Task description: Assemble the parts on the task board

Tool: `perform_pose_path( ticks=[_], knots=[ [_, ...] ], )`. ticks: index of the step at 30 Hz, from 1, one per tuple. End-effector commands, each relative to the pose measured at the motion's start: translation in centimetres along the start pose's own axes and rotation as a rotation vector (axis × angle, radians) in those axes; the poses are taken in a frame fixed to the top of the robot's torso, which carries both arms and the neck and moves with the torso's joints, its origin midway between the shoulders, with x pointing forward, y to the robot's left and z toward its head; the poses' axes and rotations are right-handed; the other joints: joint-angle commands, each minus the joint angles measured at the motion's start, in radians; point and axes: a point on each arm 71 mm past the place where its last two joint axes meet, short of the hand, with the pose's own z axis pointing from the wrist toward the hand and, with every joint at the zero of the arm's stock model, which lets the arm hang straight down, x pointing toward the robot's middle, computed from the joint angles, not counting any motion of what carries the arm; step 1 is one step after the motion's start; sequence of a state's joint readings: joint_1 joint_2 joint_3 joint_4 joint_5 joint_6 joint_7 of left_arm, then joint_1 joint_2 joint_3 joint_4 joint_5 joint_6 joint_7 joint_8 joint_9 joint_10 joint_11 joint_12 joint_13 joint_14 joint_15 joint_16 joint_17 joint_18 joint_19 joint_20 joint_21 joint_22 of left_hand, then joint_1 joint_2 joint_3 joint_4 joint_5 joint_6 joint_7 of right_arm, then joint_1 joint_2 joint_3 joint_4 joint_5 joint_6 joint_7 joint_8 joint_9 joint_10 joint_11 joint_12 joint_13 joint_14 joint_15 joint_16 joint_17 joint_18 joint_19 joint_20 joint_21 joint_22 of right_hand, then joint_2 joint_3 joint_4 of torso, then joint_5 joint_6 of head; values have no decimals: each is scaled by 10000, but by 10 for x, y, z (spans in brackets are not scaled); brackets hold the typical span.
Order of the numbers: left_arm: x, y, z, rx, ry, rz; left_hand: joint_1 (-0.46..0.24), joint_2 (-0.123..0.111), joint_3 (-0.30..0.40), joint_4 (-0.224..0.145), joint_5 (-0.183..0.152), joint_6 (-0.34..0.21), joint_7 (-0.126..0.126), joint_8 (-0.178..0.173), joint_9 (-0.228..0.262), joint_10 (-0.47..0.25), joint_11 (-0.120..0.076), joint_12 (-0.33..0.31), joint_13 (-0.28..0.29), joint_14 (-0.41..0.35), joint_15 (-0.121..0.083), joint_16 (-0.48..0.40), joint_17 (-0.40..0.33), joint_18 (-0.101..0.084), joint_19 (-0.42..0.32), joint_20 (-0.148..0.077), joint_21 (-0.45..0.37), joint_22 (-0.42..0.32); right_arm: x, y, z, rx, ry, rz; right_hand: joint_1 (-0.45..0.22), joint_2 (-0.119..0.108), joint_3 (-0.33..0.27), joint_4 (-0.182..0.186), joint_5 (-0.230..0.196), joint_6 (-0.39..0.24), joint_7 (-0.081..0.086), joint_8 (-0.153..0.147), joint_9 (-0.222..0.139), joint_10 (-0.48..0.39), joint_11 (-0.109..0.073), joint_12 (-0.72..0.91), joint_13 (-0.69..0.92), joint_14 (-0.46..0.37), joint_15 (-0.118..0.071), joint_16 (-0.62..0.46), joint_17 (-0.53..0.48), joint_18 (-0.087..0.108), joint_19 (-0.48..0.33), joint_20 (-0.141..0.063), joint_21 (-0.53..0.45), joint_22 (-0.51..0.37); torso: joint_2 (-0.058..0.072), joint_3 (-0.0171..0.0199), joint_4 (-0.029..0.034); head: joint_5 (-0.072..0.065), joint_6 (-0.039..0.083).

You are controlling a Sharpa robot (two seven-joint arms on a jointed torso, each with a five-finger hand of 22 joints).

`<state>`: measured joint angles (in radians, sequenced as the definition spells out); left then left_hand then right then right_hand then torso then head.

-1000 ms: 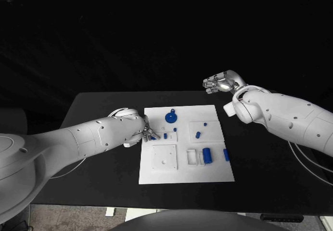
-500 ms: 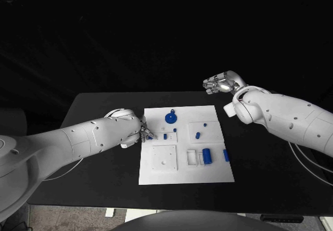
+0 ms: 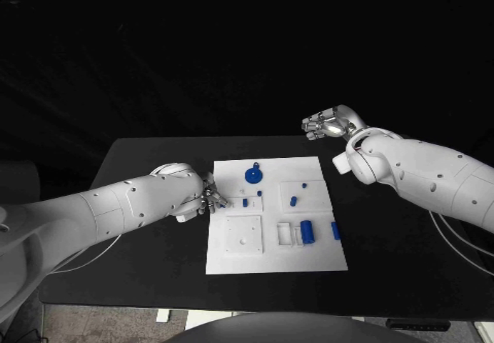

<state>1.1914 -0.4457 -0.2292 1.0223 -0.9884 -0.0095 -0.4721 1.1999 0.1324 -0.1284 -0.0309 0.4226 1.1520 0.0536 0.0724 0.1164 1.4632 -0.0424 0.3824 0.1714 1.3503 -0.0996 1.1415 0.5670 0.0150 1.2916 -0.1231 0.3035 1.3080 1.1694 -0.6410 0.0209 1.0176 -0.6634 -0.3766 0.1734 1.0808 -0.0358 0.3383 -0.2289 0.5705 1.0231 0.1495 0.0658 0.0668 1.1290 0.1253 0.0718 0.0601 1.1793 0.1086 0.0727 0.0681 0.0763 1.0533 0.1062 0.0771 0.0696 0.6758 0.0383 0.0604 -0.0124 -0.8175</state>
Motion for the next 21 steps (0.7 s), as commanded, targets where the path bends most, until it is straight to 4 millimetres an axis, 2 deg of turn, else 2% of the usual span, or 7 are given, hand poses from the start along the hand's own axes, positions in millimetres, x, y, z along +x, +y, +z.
perform_pose_path(
  ticks=[1, 6, 10, 17, 21],
  knots=[
    [8, -2, -1, 323, 527, -548, 120, 339, 632, -543, 122, -75, 11, -2, -41, 80, 81, -6, 26, -110, 9, -30, -9, 51, -59, 45, -47, 184, 1, 1, 0, -103, 180, 16, -28, -89, 6, 63, 61, 44, 9, -30, -12, -103, -1, -44, -15, -60, 27, -47, -16, 32, -70, 28, -16, -14, 0, 2, 7, 8, 15],
    [9, 0, -2, 367, 782, -632, -69, 501, 862, -512, 401, -196, 60, -3, -175, -23, 100, 35, 60, -158, 43, -1, -9, 78, -72, 76, -67, 187, 1, 1, -1, -101, 177, 21, -34, -101, -10, 74, 123, 30, 11, -32, -13, -107, 1, -42, -14, -65, 30, -47, -16, 31, -79, 31, -18, -15, 4, 2, -3, 12, 37],
    [10, 1, -2, 360, 949, -618, -268, 587, 1203, -491, 856, -260, 91, 4, -276, -89, 116, 90, 90, -180, 60, 41, -10, 101, -69, 92, -67, 192, 1, 1, -1, -100, 175, 28, -34, -107, -22, 79, 155, 28, 12, -31, -12, -112, 4, -42, -14, -66, 30, -46, -16, 31, -81, 33, -18, -14, 2, 5, -2, 21, 39],
    [11, 2, -2, 288, 1103, -567, -568, 436, 2020, -571, 1359, -307, 126, 19, -369, -149, 132, 169, 113, -206, 69, 105, -39, 130, -83, 105, -24, 196, 1, 0, -1, -94, 172, 33, -35, -115, -56, 95, 214, 4, 19, -31, -12, -117, 14, -39, -13, -66, 35, -46, -16, 27, -95, 37, -22, -15, 3, 10, -5, 27, 56],
    [11, 2, -2, 251, 1126, -559, -613, 403, 2189, -605, 1462, -317, 132, 19, -371, -156, 133, 180, 114, -201, 72, 119, -48, 138, -90, 108, 0, 196, 0, 0, -1, -91, 174, 34, -35, -115, -56, 95, 214, 4, 19, -31, -12, -117, 14, -39, -13, -66, 35, -46, -16, 27, -95, 37, -22, -15, 6, 12, -6, 21, 41]
  ],
)
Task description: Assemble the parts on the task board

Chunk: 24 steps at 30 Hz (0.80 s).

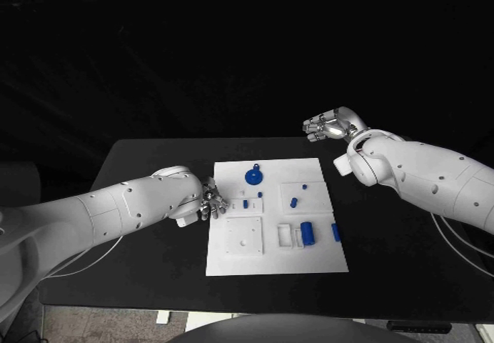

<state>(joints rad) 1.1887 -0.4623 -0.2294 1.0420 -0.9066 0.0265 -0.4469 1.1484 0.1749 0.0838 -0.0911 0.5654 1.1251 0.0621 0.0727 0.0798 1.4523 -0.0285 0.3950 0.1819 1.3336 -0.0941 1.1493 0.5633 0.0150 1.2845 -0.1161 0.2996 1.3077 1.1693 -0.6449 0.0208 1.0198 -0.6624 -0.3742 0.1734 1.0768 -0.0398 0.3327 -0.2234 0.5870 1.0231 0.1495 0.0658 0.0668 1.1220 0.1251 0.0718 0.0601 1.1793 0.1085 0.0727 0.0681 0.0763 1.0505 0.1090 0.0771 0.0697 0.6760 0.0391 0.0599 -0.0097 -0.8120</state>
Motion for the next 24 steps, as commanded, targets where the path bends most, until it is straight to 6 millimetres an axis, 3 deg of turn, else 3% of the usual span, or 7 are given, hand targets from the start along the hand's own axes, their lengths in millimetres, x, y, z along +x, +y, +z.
perform_pose_path(
  ticks=[1, 13, 14, 17, 18, 22, 24],
  knots=[
    [4, 0, 0, -37, 370, 24, -96, -32, 86, -15, 46, -51, 47, 16, -6, -48, -9, 56, 9, -37, 16, 39, -13, 141, -18, 36, 42, 197, 1, 1, 0, -104, 161, 28, 4, -75, -1, 40, 48, 4, 19, -31, -12, -47, 16, -38, -13, -66, 35, -46, -16, 28, -67, 9, -22, -15, 5, 3, -2, -6, -15],
    [0, 6, 1, -156, 241, -49, -153, -202, 60, -63, -27, -70, 50, 24, -3, -57, -16, 68, 12, -17, 11, 45, -22, 147, -3, 34, 56, 192, 1, 1, 0, -97, 153, 26, 11, -82, -18, 44, 71, -4, 23, -30, -12, -54, 17, -41, -15, -70, 37, -46, -16, 28, -69, 10, -20, -14, 4, 0, -1, -11, 5],
    [-1, 6, 0, -151, 230, -56, -236, -409, -99, -53, -256, -48, 31, 36, 3, -49, -29, 74, 15, -10, 6, 44, -24, 146, 6, 34, 57, 189, 1, 1, 0, -94, 152, 26, 11, -82, -18, 44, 71, -4, 23, -30, -12, -54, 17, -41, -15, -70, 37, -46, -16, 28, -69, 10, -20, -14, 4, 0, -1, -11, 5],
    [-1, 7, 0, -118, 238, -88, -616, -995, -858, 320, -1538, 17, 7, 38, 0, 6, -47, 109, 29, 33, -8, 36, -36, 125, 47, 23, 32, 169, 1, 1, 0, -89, 150, 26, 12, -84, -34, 54, 77, -8, 23, -31, -12, -54, 19, -40, -14, -70, 38, -45, -16, 29, -72, 11, -19, -15, 5, 0, 3, -11, -9],
    [-1, 7, 0, -109, 248, -100, -604, -1040, -1004, 427, -1651, 17, 13, 32, -3, 11, -45, 113, 30, 38, -9, 32, -38, 121, 56, 22, 20, 167, 1, 1, 0, -89, 149, 26, 14, -86, -49, 62, 82, -11, 23, -31, -12, -54, 21, -38, -14, -70, 39, -44, -15, 29, -74, 12, -19, -15, 4, 0, 1, -12, -7],
    [-1, 8, 0, -61, 286, -171, -766, -1542, -1801, 980, -3466, -8, 24, 52, 33, 53, -11, 146, 47, 50, 10, 31, -36, 121, 89, 35, -35, 165, 1, 1, 0, -88, 144, 27, 14, -86, -49, 62, 82, -11, 23, -31, -12, -54, 21, -38, -14, -70, 39, -44, -15, 29, -74, 12, -19, -15, 1, 2, 0, -14, -1],
    [-2, 8, 0, -45, 283, -209, -688, -1823, -1859, 1381, -3921, -46, 29, 70, 71, 52, -2, 154, 53, 55, 16, 34, -32, 127, 106, 42, -72, 171, 1, 1, 0, -85, 139, 27, 17, -90, -58, 63, 80, -20, 27, -33, -13, -56, 24, -38, -14, -73, 41, -46, -16, 29, -75, 12, -19, -15, 1, 2, 0, -8, -2]
  ],
)
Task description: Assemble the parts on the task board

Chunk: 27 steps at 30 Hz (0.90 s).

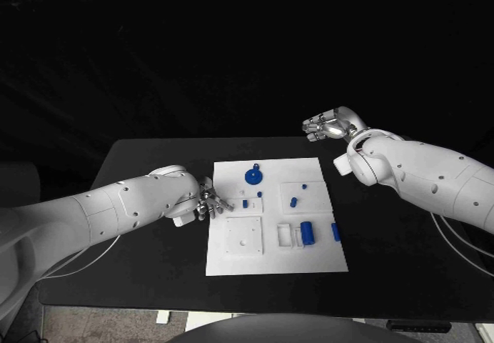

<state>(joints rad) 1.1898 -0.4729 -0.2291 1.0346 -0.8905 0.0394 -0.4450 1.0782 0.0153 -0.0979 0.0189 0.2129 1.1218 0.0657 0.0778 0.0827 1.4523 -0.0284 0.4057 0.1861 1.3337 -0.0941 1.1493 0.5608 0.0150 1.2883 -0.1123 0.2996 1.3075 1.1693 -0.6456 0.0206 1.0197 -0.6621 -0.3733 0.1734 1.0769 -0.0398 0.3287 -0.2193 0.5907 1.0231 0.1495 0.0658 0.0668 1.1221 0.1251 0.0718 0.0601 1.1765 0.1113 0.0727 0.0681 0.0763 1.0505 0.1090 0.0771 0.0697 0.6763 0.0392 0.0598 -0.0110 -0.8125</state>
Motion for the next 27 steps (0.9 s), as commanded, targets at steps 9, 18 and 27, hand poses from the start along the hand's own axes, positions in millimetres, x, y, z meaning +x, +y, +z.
perform_pose_path(
  ticks=[9, 18, 27],
  knots=[
    [-2, 4, -1, 32, 67, -153, 208, -1272, 753, 1649, -1311, -36, -12, 69, 145, 66, 0, 78, 29, 69, 16, 39, 6, 132, 128, 6, -163, 186, 1, 1, 0, -81, 121, 26, 16, -90, -17, 22, 43, -20, 26, -33, -13, -57, 24, -39, -14, -46, 14, -46, -16, 29, -75, 13, -19, -15, 0, 3, 3, 2, 18],
    [-6, 10, -2, -179, -44, -223, 193, -1248, 758, 1722, -1331, 108, -61, 137, 209, 103, -26, 82, 29, 97, -5, 48, 15, 124, 154, -12, -167, 185, 0, 0, 0, -77, 116, 28, 16, -90, -17, 22, 43, -20, 26, -33, -13, -57, 24, -39, -14, -46, 14, -46, -16, 29, -75, 13, -19, -15, 1, 0, -4, 5, 30],
    [-12, 15, -2, -292, -204, -905, -234, -716, 580, 1657, -1280, 159, -76, 126, 308, 105, -33, 57, 28, 101, -6, 14, 20, 108, 165, -22, -163, 189, 0, 0, 0, -65, 113, 28, 16, -90, -17, 22, 43, -20, 26, -33, -13, -57, 24, -39, -14, -46, 14, -46, -16, 29, -75, 13, -19, -15, -3, -5, 6, -17, 40]
  ],
)
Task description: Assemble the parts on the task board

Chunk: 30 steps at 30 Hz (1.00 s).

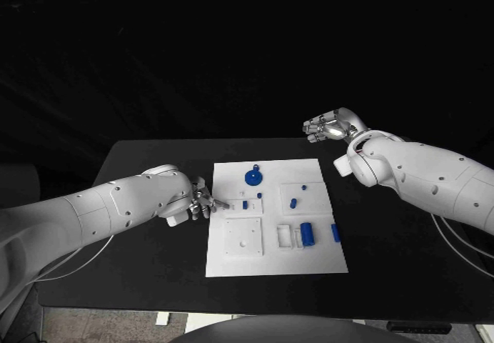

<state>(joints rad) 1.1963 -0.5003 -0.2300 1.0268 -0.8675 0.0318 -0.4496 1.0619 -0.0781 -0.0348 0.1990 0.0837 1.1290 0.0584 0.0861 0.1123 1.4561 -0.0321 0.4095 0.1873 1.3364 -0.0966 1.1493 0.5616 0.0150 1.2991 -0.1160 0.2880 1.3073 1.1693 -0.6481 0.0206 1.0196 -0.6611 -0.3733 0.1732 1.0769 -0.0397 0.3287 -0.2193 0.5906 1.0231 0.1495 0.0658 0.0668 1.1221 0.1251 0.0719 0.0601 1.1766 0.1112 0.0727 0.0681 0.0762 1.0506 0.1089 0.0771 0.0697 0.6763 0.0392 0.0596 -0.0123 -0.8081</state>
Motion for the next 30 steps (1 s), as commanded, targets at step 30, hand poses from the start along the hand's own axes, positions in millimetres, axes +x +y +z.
perform_pose_path(
  ticks=[30],
  knots=[
    [1, -3, 2, -670, 630, -1351, 114, 1339, -1010, -1474, 3188, -36, -457, 1216, 5115, -38, -189, 97, 95, 2, -111, 114, 55, -14, -55, -110, 181, 194, 1, 1, 0, -71, 139, 28, 16, -90, -18, 23, 44, -20, 27, -33, -13, -57, 24, -39, -14, -47, 15, -46, -16, 29, -75, 13, -19, -15, 7, 6, 0, -38, -6]
  ],
)
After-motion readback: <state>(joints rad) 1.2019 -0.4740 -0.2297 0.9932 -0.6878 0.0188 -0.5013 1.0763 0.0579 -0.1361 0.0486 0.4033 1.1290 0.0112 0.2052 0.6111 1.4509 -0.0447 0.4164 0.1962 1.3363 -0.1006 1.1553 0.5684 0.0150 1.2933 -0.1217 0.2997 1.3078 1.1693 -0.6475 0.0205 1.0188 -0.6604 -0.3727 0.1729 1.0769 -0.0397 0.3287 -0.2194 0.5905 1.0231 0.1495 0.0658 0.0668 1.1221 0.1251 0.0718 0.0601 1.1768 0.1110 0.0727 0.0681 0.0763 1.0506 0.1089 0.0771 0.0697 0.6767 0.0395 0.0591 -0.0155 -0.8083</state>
